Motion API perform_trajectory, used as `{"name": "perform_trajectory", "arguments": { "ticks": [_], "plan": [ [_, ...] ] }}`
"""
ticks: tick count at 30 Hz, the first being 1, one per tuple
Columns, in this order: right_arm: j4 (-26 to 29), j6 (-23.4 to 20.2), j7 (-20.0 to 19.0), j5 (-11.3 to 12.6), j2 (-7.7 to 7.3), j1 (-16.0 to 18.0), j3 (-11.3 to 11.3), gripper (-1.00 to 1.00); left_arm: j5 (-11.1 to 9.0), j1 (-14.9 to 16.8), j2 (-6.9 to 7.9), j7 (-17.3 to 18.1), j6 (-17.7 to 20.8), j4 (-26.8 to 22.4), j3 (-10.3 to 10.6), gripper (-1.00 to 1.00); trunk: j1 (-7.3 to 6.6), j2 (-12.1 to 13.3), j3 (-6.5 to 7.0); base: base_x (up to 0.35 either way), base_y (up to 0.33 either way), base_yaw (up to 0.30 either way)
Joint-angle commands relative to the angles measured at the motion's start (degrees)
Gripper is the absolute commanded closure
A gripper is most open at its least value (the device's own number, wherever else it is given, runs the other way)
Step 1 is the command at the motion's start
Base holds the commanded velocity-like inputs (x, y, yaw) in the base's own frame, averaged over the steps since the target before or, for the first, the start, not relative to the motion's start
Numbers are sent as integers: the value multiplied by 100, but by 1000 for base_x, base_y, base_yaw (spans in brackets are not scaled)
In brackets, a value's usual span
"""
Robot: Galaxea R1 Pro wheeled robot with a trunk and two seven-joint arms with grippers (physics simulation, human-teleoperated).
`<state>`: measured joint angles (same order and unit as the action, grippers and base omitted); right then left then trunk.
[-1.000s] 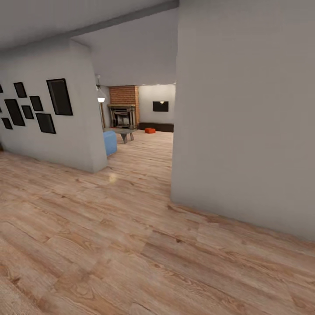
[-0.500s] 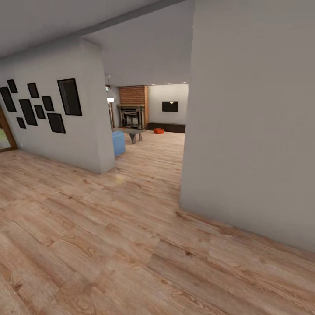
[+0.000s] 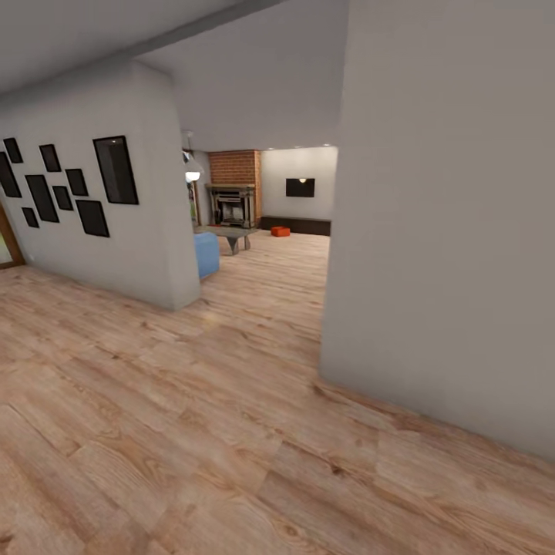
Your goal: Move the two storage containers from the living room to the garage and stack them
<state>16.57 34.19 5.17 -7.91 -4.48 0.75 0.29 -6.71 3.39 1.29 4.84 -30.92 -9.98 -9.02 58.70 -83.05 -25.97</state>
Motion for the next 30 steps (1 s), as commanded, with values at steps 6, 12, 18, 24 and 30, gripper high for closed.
{"name": "perform_trajectory", "arguments": {
  "ticks": [6, 12, 18, 24, 30],
  "plan": [
    [-4, 9, 35, -62, 0, 4, 6, -100, -59, 4, 3, 52, 6, 5, -12, -100, 3, -3, -6, 325, 0, 0],
    [-4, 9, 36, -62, 0, 4, 6, -100, -59, 4, -1, 52, 7, 5, -12, -100, 3, -3, -6, 325, 0, 0],
    [-4, 9, 36, -62, 0, 4, 6, -100, -59, 4, 3, 52, 7, 5, -12, -100, 3, -3, -6, 325, 0, 0],
    [-4, 7, 29, -62, 0, 4, 2, -100, -59, 4, 11, 52, 7, 5, -12, -100, 3, -3, -6, 325, 0, 0],
    [-4, 4, 20, -62, 0, 4, 0, -100, -59, 4, 16, 52, 7, 5, -12, -100, 3, -3, -6, 325, 0, 0]
  ]
}}
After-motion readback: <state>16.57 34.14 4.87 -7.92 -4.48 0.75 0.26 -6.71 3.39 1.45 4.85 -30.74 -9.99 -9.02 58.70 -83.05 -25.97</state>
